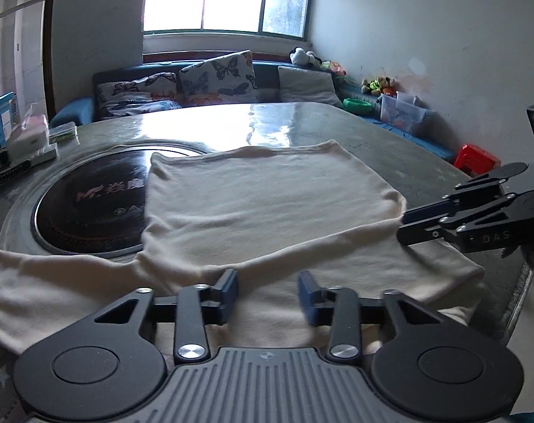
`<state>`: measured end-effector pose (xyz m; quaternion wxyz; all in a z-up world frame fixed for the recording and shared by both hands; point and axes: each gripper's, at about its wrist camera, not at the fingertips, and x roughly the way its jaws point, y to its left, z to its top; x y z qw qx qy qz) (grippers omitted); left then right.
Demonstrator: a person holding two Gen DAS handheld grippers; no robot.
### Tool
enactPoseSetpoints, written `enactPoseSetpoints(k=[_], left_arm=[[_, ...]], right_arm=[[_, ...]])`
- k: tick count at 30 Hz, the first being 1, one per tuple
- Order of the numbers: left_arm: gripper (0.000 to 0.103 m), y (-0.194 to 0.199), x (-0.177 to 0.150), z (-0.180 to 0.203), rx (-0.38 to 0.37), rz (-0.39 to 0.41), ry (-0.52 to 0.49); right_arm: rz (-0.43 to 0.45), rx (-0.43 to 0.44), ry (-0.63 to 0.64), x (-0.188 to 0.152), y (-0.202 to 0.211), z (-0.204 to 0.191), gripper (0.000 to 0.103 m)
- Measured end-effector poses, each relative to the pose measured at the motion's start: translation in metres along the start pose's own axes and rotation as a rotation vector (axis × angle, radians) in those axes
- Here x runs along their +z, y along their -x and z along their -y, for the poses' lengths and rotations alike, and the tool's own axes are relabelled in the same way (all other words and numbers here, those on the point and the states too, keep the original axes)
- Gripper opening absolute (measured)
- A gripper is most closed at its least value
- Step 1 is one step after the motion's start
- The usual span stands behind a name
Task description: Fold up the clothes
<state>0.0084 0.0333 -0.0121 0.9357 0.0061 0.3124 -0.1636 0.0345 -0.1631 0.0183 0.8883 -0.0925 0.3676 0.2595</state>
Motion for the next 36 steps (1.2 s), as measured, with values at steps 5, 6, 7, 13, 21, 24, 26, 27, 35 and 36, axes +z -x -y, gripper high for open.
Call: enactPoseSetpoints(k=[5,6,7,13,21,24,26,27,35,36], left_arm=[[0.038,0.010,-0.002,-0.007,0.032,0.020,-0.006],[0.038,0.012,-0.005,-0.009,0.041,0.020,-0.005],[0.038,0.013,-0.007,-0.011,0.051,0.020,-0.003],[0.041,0.025,-0.018,-0.026,0.090,0.017,0.014],[0.042,0.050,-0.018,-0.059,0.179,0.059,0.108],[0.042,0.056,-0.019,-0.077,0.253,0.058,0.153],[0.042,0.059,-0.019,-0.091,0.299,0.060,0.187],[0.042,0.061,-0.020,-0.097,0.323,0.060,0.205],[0.047,0.064,-0.018,-0.152,0.527,0.060,0.370],[0.047,0.063,-0.018,-0.160,0.545,0.059,0.398]], right_arm=[[0.011,0.003,0.034,0.002,0.004,-0.008,0.024],[0.013,0.004,0.048,0.002,0.005,-0.011,0.024],[0.014,0.010,0.064,0.002,0.006,-0.015,0.024],[0.009,0.078,0.167,0.004,0.002,-0.046,0.025],[0.003,0.175,0.297,0.016,-0.017,-0.093,0.026],[0.005,0.199,0.325,0.021,-0.025,-0.107,0.026],[0.009,0.209,0.334,0.024,-0.030,-0.114,0.026],[0.011,0.214,0.339,0.025,-0.032,-0.118,0.026],[0.022,0.235,0.373,0.028,-0.038,-0.136,0.026],[0.025,0.236,0.367,0.029,-0.037,-0.136,0.026]])
